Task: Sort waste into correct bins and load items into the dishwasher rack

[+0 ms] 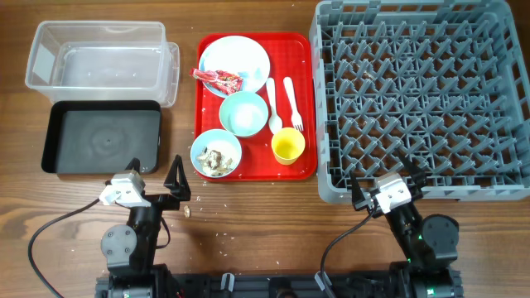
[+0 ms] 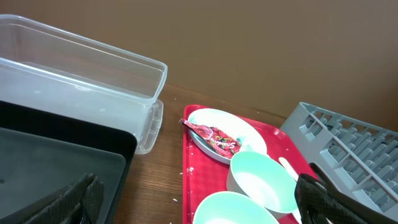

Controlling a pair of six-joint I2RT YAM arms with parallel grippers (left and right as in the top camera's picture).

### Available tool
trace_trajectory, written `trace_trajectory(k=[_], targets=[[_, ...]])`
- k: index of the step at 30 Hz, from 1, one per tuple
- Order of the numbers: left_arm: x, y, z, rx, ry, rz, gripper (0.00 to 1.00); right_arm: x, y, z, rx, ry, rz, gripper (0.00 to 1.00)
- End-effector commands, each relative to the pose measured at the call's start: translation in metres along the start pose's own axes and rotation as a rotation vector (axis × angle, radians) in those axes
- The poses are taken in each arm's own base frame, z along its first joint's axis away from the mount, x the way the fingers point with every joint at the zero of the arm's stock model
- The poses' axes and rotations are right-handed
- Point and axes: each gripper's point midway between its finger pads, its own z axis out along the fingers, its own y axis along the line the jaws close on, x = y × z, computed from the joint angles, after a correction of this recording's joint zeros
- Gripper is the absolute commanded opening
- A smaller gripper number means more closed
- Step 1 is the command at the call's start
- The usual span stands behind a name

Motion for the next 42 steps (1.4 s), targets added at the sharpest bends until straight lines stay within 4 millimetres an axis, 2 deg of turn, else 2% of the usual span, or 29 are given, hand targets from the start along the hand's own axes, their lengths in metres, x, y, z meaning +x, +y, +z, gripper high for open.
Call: trace_trajectory(k=[1,16,21,27,30,34,38,42], targets=[[0.001,0.003,0.000,-0.008,-0.008,0.002,1.00,-0.008,-0.007,-0.002,0.024,-0.014,-0.013,1.00],[0.001,0.003,0.000,-0.008,-0.008,0.002,1.00,-0.009,-0.007,-0.002,0.025,-0.015,-0.020,1.00],[0.001,0.003,0.000,-0.008,-0.008,0.002,1.00,-0.009,-0.007,-0.002,0.026,-0.013,-0.173,1.00],[0.001,0.003,0.000,-0.008,-0.008,0.002,1.00,-0.009,-0.006,-0.003,0.021,-0.015,-0.191,1.00],[0.001,0.003,0.000,-0.008,-0.008,0.002,1.00,-0.013,0.004,-0.003,-0.032,-0.047,-0.192,1.00],[0.001,0.003,0.000,-0.008,-0.008,0.002,1.00,-0.015,0.007,-0.003,-0.050,-0.057,-0.182,0.99],[0.001,0.003,0.000,-0.008,-0.008,-0.002,1.00,-0.023,0.021,-0.005,-0.136,-0.099,-0.047,1.00],[0.001,0.001,0.000,0.004,-0.005,-0.008,1.00,-0.039,0.058,-0.017,-0.360,-0.197,-0.007,1.00]])
